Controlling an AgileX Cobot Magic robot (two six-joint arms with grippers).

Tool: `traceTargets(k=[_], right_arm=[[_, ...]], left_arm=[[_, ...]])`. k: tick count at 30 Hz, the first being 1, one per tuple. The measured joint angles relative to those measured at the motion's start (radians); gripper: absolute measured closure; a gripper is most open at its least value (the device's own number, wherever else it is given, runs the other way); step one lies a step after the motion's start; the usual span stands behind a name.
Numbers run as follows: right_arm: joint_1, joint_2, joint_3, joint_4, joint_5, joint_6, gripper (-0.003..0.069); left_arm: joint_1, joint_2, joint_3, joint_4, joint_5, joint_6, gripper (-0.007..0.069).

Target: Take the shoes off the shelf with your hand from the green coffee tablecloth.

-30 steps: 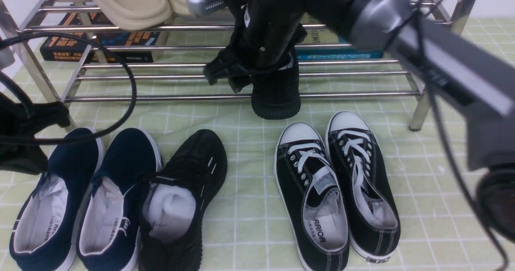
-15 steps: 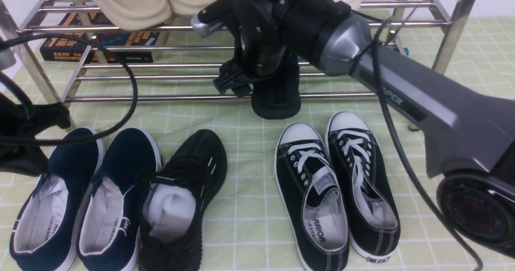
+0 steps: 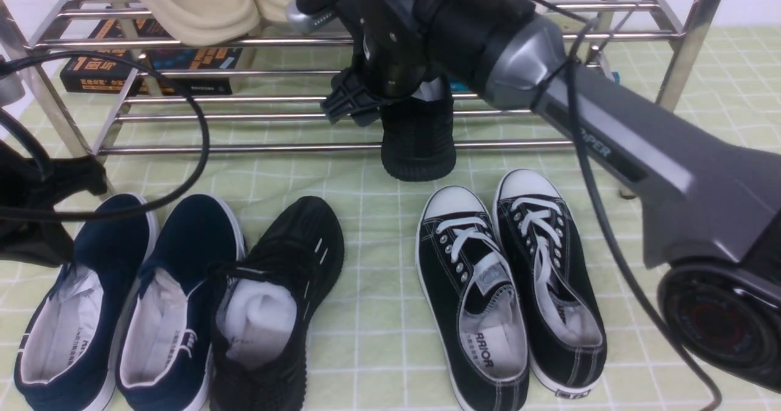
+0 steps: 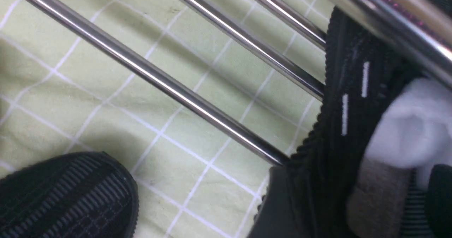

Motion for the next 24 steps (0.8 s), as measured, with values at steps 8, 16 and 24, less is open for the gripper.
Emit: traceTargets(k=[8,16,24], right_arm=[[-0.042,0.067,0.000,0.012,-0.010,0.055,0.0216],[-0.048,0.040,-0.012,0.159,0.041,0.021,0.0648],[-0.027,-0.015,-0.098,0.247,0.176,-0.005,0.0648]], left_arm=[[0.000,0.000,0.000,0.000,0.000,0.000,0.0591],[0.000,0.000,0.000,0.005,0.003,0.000,0.0589],[0.000,0.000,0.000,0.029,0.007,0.000,0.0589]])
